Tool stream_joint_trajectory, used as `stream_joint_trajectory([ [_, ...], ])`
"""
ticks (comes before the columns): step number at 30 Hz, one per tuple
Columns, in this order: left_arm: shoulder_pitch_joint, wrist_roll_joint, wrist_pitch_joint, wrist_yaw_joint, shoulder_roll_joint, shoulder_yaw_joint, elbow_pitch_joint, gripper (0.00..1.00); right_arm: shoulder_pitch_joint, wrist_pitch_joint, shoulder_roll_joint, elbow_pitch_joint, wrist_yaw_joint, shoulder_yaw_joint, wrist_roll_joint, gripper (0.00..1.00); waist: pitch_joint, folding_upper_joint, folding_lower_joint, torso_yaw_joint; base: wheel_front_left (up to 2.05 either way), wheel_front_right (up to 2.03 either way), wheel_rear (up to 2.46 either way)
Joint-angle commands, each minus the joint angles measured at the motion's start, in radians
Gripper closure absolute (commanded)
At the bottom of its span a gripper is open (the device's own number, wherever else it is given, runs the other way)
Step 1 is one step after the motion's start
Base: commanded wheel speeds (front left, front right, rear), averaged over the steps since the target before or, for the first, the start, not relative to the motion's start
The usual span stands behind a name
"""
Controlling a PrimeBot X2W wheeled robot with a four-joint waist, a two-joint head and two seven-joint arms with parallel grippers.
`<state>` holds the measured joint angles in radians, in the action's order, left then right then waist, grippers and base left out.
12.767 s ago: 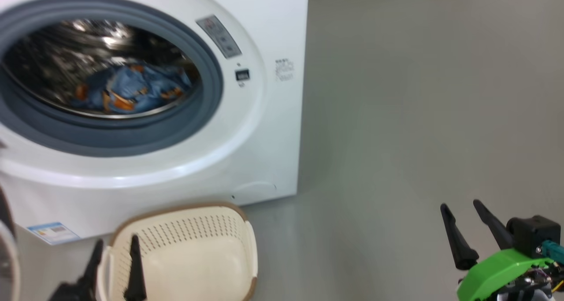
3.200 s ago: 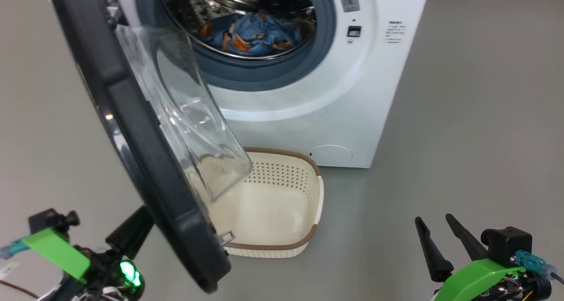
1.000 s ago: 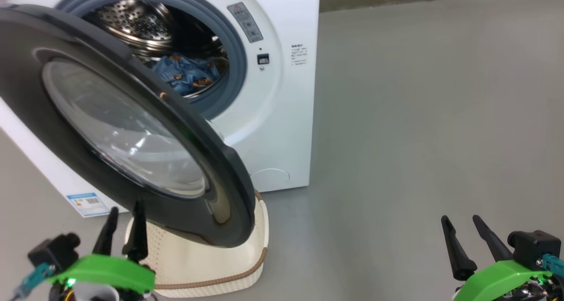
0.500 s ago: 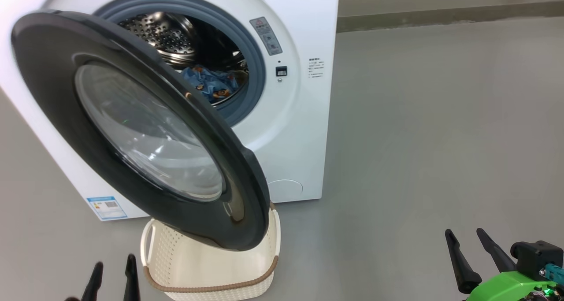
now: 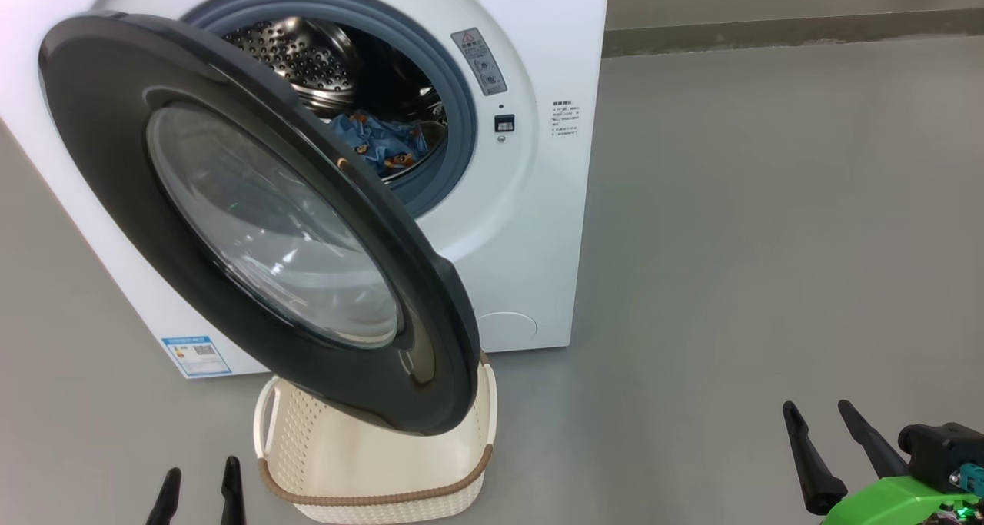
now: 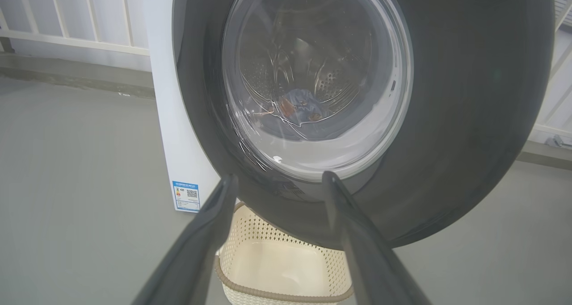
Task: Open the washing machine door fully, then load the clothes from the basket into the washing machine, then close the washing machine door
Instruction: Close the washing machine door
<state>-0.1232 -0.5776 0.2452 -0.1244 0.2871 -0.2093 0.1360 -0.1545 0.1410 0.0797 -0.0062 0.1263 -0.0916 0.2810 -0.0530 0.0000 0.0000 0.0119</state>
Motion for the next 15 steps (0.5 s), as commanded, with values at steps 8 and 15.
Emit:
stream_joint_trajectory([
  [8, 0.024, 0.009, -0.003, -0.012, 0.021, 0.029, -0.036, 0.00, 0.018, 0.004, 0.014, -0.036, 0.004, 0.017, -0.013, 0.00, 0.000, 0.0000, 0.0000, -0.001, 0.00, 0.00, 0.00],
  [15, 0.024, 0.013, -0.006, -0.018, 0.025, 0.024, -0.037, 0.00, 0.035, -0.001, 0.010, -0.038, 0.004, 0.026, -0.011, 0.00, 0.003, 0.0000, 0.0000, -0.001, 0.00, 0.00, 0.00],
])
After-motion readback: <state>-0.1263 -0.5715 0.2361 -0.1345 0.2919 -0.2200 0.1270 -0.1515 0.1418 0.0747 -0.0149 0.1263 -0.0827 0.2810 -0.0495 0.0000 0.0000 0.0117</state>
